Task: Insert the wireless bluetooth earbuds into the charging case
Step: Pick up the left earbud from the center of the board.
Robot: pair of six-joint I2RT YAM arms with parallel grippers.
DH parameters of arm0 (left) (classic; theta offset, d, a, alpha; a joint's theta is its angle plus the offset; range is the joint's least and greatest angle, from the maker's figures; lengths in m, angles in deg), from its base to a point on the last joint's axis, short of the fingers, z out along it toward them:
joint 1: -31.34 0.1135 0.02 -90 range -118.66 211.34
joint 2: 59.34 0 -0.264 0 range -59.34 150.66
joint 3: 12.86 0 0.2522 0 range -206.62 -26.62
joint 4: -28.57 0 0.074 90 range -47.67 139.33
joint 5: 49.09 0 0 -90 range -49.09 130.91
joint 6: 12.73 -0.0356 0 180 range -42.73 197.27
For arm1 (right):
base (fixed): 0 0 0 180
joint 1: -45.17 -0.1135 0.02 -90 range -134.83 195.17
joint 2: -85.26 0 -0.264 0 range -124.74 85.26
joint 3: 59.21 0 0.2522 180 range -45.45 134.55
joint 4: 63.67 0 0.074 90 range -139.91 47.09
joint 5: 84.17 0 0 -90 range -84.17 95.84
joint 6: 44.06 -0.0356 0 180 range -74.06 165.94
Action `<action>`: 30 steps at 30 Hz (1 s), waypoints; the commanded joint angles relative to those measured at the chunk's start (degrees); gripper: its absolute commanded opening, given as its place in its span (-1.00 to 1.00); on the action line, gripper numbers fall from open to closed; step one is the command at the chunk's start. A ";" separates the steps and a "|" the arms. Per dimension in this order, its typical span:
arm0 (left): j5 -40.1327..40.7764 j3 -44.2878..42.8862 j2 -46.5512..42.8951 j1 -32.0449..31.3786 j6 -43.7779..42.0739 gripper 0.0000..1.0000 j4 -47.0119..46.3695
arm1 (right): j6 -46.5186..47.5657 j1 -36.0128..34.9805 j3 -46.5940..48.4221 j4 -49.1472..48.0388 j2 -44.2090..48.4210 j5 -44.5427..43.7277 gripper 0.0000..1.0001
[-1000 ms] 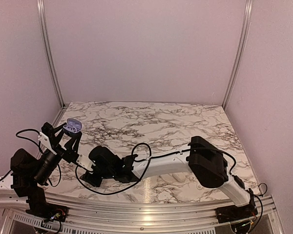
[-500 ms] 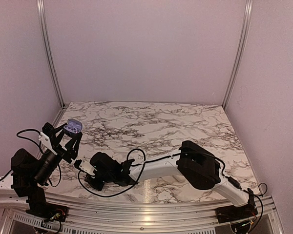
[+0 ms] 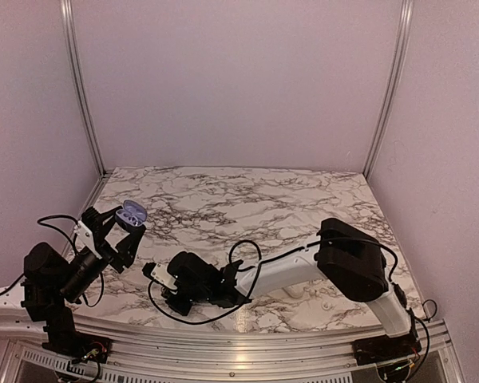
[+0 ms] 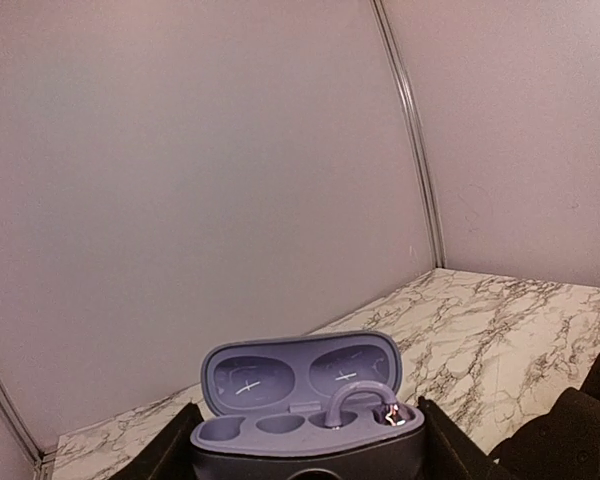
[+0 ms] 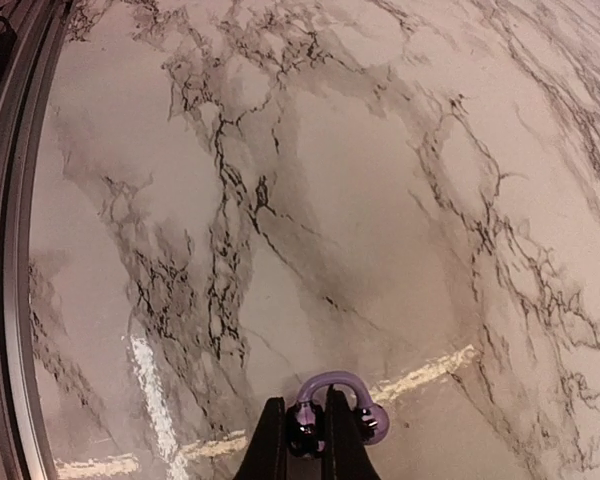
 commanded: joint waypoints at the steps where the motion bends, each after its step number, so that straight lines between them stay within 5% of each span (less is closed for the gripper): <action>1: -5.44 -0.13 2.36 0.19 -2.71 -0.50 -1.96 | -2.25 0.30 -5.52 -0.65 7.93 -5.87 -0.94; 13: -13.67 0.74 5.07 0.19 -5.71 -0.52 -4.48 | -6.08 0.36 -21.57 3.77 29.79 -6.07 -0.95; 24: -18.62 -0.23 10.89 0.19 -8.34 -0.52 -4.49 | 2.45 0.35 -15.04 28.17 38.53 6.19 -0.91; 30: -19.97 -1.07 14.02 0.19 -9.03 -0.52 -4.40 | 1.83 0.34 -15.41 27.13 46.71 11.14 -0.88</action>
